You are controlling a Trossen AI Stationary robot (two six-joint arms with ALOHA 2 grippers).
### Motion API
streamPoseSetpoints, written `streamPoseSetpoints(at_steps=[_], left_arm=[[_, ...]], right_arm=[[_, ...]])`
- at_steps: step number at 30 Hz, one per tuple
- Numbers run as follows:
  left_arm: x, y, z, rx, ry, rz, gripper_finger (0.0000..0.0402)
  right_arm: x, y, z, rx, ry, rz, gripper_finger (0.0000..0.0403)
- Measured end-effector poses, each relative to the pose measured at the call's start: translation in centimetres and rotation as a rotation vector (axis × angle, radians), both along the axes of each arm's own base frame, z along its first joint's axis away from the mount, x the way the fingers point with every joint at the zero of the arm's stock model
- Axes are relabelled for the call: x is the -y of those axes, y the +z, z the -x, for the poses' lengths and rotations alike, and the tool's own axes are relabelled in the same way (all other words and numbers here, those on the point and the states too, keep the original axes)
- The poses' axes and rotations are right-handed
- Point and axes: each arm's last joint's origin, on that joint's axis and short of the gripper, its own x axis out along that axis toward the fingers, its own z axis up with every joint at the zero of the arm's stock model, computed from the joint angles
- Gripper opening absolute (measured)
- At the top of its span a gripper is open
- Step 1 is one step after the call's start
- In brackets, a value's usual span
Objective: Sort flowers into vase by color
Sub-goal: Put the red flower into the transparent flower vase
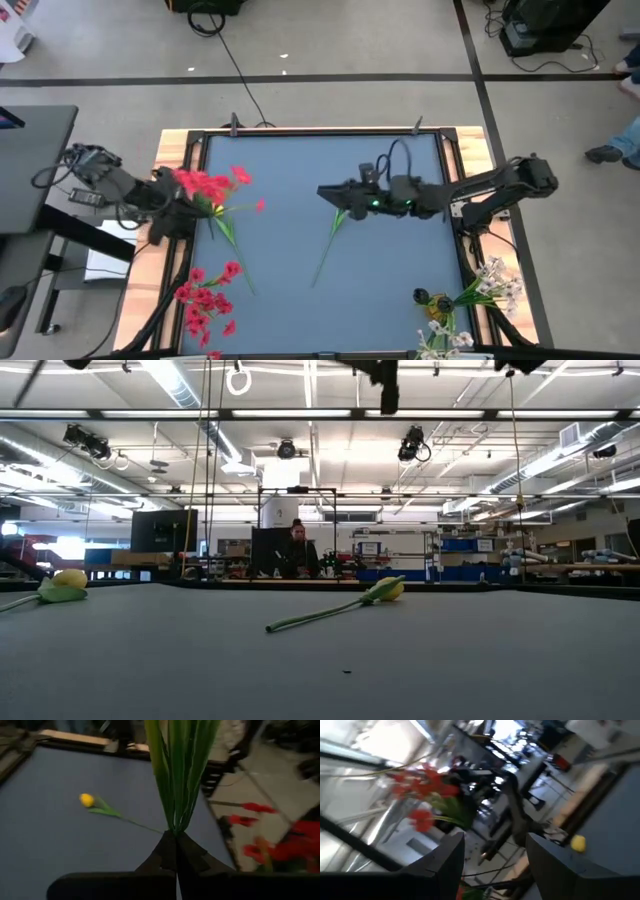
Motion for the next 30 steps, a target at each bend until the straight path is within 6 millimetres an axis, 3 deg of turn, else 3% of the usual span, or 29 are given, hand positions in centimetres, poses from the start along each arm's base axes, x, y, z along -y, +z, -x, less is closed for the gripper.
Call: streamPoseSetpoints(at_steps=[9,15,24,30], left_arm=[[-0.5,-0.7,2.5,0.016,-0.32,0.168,0.0],[0.1,-3.2,2.6,0.073,-0.503,0.241,0.0],[-0.2,-4.9,3.4,0.236,-0.624,0.235,0.0],[1.1,-6.6,2.0,0.287,-0.739,0.266,0.0]], right_arm=[[-1.7,-6.9,-4.6,-0.171,-0.017,-0.184,0.0195],[-3.4,-8.1,-7.6,-0.178,-0.046,-0.223,0.0183],[-5.0,-11.4,-8.2,-0.276,-0.079,-0.375,0.0178],[-5.3,-12.1,-7.8,-0.341,-0.098,-0.435,0.0178]])
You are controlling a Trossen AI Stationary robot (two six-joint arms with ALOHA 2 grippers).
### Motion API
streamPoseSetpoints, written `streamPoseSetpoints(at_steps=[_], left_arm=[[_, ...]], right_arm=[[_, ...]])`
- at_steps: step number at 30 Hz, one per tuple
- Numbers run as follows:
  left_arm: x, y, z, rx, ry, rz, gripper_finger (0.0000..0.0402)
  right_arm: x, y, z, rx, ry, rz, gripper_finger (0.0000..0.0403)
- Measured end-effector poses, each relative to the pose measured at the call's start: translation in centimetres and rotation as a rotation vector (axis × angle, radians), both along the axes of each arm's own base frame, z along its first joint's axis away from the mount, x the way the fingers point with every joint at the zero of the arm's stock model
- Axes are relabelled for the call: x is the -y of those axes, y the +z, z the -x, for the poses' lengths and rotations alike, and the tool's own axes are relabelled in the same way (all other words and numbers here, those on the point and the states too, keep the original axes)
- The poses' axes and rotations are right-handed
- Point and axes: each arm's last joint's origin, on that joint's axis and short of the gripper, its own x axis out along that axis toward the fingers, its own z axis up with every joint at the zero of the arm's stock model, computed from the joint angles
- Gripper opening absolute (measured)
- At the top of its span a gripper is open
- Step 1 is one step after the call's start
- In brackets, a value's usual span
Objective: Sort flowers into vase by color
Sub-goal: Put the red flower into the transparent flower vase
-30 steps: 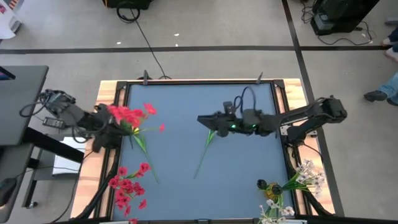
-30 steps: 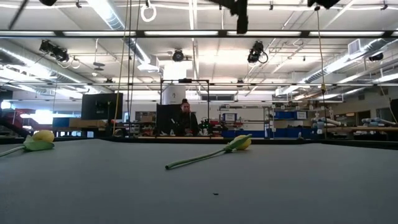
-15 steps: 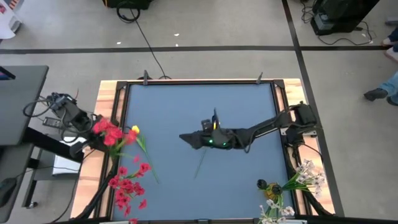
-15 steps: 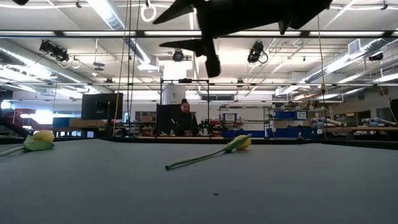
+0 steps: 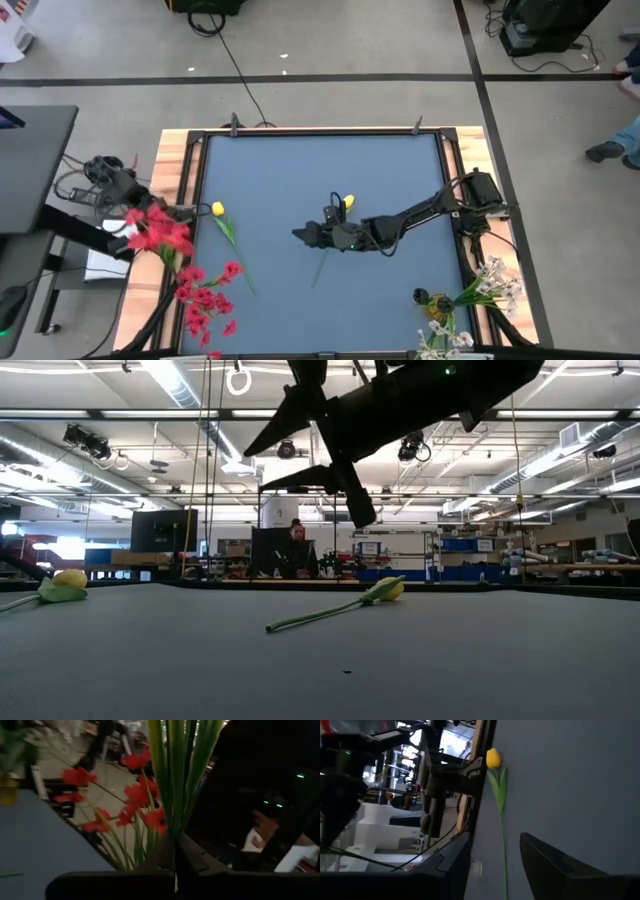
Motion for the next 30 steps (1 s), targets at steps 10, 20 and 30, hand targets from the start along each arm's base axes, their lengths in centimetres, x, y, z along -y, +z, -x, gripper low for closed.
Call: streamPoseSetpoints(at_steps=[10,20,30], left_arm=[[0.8,-2.0,-1.0,0.063,-0.043,-0.082,0.0],[0.8,-2.3,-1.0,0.046,-0.041,-0.105,0.0],[0.8,-2.4,-1.0,0.049,-0.036,-0.121,0.0046]], right_arm=[[0.0,0.5,0.0,0.039,-0.037,-0.015,0.0178],[0.3,0.6,-0.1,0.044,-0.03,-0.027,0.0178],[0.3,0.8,-0.2,0.062,0.008,-0.037,0.0178]])
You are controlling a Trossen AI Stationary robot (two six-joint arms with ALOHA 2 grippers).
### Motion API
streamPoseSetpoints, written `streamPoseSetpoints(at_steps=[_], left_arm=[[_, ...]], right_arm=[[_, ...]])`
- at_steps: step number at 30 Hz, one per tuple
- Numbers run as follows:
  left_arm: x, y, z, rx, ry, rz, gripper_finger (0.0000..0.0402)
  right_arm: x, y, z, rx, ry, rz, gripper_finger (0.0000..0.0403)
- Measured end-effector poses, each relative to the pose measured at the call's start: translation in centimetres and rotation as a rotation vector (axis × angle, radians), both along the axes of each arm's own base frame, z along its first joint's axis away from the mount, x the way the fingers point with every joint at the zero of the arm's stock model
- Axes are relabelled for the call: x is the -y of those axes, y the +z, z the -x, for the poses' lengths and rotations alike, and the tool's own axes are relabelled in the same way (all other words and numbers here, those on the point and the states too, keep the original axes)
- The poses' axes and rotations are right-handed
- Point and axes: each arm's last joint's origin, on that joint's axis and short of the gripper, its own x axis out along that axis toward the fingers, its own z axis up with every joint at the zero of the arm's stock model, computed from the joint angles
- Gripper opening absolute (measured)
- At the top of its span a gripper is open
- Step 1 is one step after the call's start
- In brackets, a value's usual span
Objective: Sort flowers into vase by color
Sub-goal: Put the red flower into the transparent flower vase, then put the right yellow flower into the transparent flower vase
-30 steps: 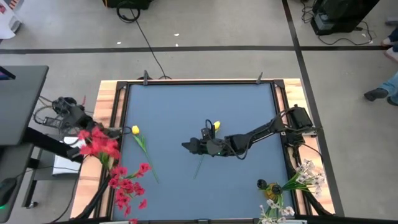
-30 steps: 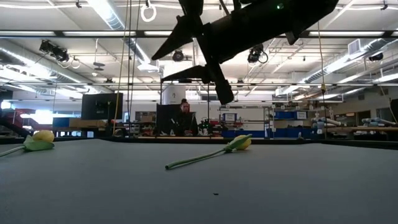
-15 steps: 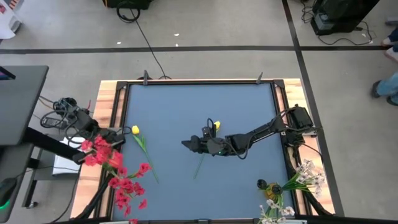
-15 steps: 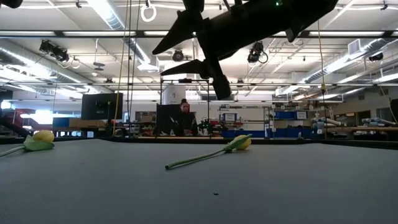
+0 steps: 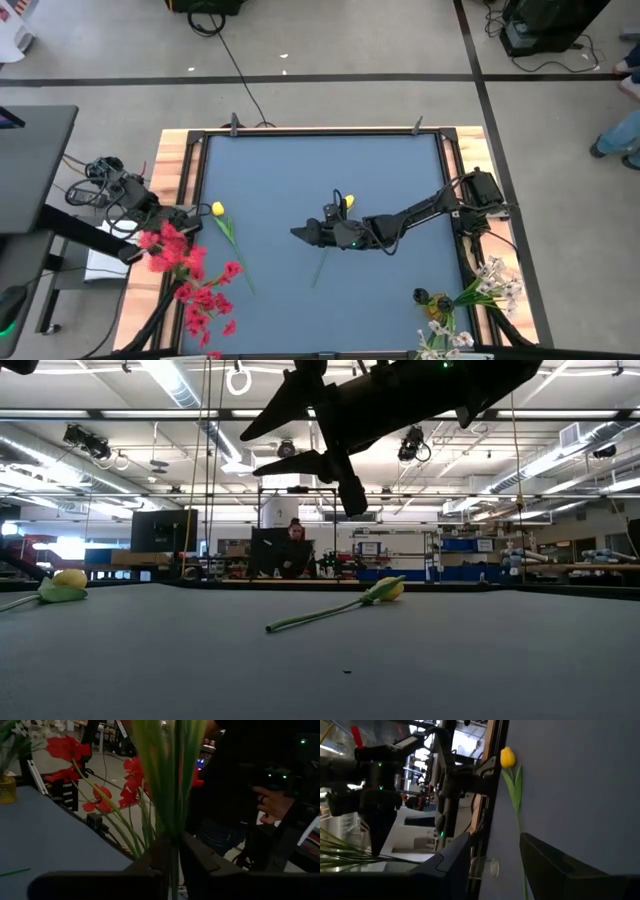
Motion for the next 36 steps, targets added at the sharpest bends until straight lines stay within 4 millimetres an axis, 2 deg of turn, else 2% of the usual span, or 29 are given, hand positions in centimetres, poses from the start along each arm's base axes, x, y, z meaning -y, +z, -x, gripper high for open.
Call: streamPoseSetpoints(at_steps=[10,15,19,24,27,31,36], left_arm=[[-0.1,0.4,0.2,-0.001,0.011,0.004,0.0121],[-1.2,2.3,1.6,-0.012,0.019,-0.003,0.0129],[-2.7,4.2,3.2,-0.059,0.12,0.004,0.013],[-5.0,5.9,5.3,-0.161,0.334,0.043,0.013],[-6.3,6.2,6.3,-0.272,0.514,0.098,0.013],[-7.2,6.3,7.1,-0.37,0.654,0.174,0.013],[-7.3,6.4,7.1,-0.386,0.668,0.207,0.013]], right_arm=[[-0.1,0.3,-0.1,0.031,0.006,-0.017,0.0178],[-0.1,0.3,-0.1,0.033,0.003,-0.028,0.0178],[0.0,-0.2,0.1,-0.01,-0.014,-0.073,0.0178],[0.6,-1.4,0.5,-0.16,-0.059,-0.042,0.0178],[1.4,-1.6,0.5,-0.326,-0.079,-0.002,0.0173],[2.4,-0.5,0.7,-0.603,-0.073,0.031,0.016],[3.3,1.5,1.8,-0.875,-0.074,0.046,0.0147]])
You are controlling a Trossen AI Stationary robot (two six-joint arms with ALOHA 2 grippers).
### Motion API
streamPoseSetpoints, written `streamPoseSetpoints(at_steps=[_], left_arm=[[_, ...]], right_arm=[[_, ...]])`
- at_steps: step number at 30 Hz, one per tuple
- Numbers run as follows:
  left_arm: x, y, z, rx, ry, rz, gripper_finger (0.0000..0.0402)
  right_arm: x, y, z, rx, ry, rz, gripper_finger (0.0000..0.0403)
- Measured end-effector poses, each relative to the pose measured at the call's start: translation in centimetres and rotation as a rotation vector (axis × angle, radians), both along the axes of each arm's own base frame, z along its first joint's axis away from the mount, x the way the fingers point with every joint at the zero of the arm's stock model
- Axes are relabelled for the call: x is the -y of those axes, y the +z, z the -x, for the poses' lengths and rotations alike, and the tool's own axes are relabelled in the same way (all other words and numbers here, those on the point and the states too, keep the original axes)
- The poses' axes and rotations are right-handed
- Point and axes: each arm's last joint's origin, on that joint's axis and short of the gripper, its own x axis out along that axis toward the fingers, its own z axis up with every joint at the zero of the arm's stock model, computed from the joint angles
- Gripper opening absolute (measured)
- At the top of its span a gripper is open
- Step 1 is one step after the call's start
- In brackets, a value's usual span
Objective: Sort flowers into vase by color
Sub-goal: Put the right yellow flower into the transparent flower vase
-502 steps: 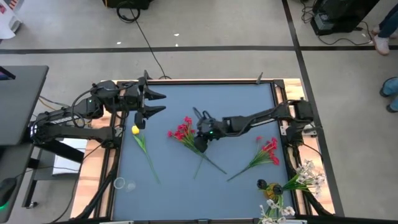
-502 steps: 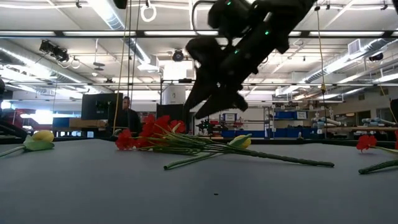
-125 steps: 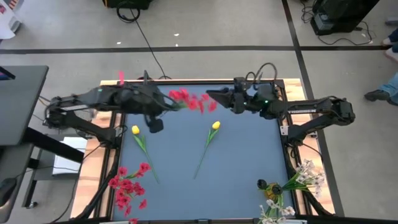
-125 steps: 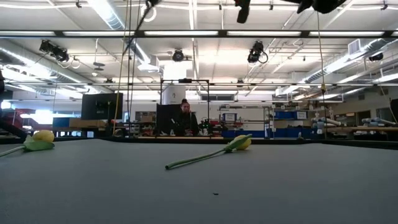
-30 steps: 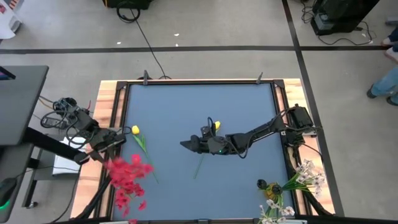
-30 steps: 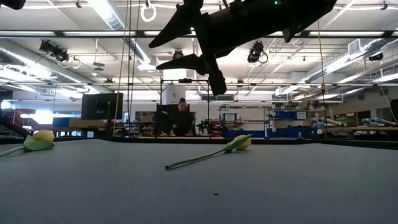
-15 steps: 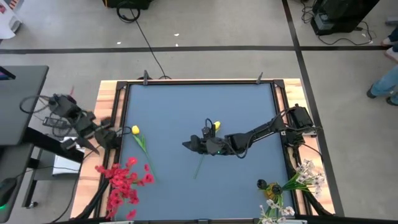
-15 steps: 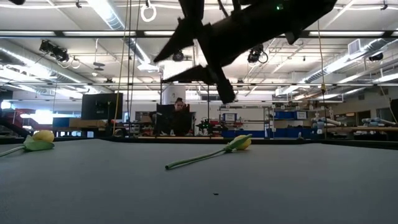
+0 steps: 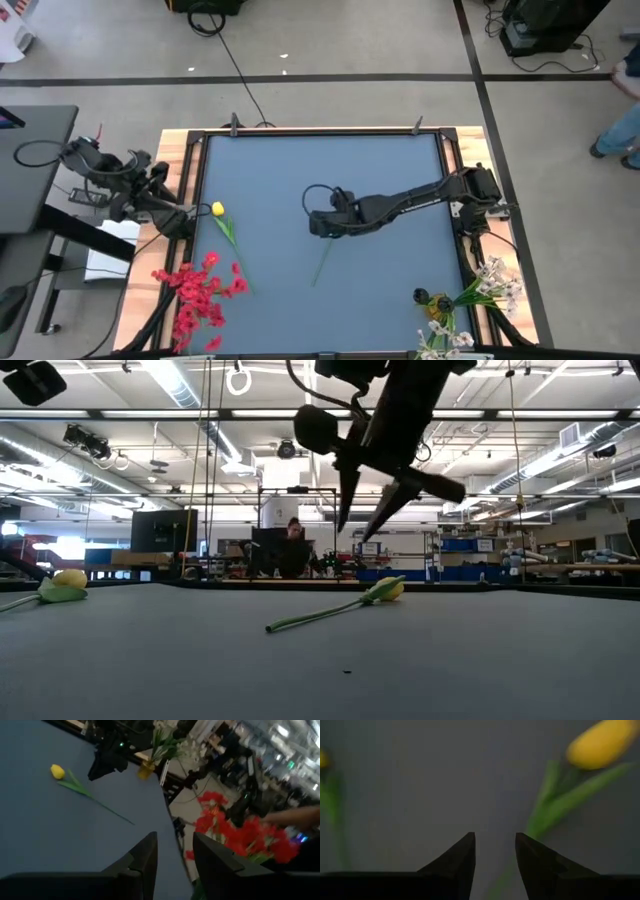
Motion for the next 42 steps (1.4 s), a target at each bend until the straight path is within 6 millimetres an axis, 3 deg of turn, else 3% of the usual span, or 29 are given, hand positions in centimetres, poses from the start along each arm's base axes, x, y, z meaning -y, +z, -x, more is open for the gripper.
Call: streamPoseSetpoints(at_steps=[5,10,14,20,25,30,35,42], left_arm=[[0.0,0.3,0.0,0.005,0.016,0.057,0.013],[0.0,0.2,-0.1,-0.003,0.022,0.074,0.013],[-0.1,-0.2,-0.2,-0.074,0.105,0.097,0.0121],[0.5,-0.4,-1.0,-0.139,0.124,0.005,0.0083],[0.9,-0.1,-1.7,-0.172,0.139,0.041,0.0062],[0.9,-0.1,-1.7,-0.168,0.15,0.032,0.0055],[0.9,-0.1,-1.7,-0.164,0.157,0.025,0.0055],[0.9,-0.1,-1.7,-0.163,0.157,0.023,0.0055]], right_arm=[[0.2,0.2,-0.1,-0.023,0.054,-0.035,0.0147],[0.2,-0.5,-0.2,-0.093,0.245,0.016,0.0146],[-0.3,-1.0,-0.3,-0.113,0.298,0.02,0.0146],[-0.6,-2.2,0.5,-0.124,0.138,0.006,0.0146],[-0.1,-3.7,1.4,-0.151,0.044,-0.064,0.0137],[0.8,-4.6,1.8,-0.164,0.02,-0.072,0.0121],[1.6,-4.5,0.7,-0.054,0.04,-0.025,0.0115],[2.7,-4.8,1.7,-0.137,-0.063,-0.007,0.0115]])
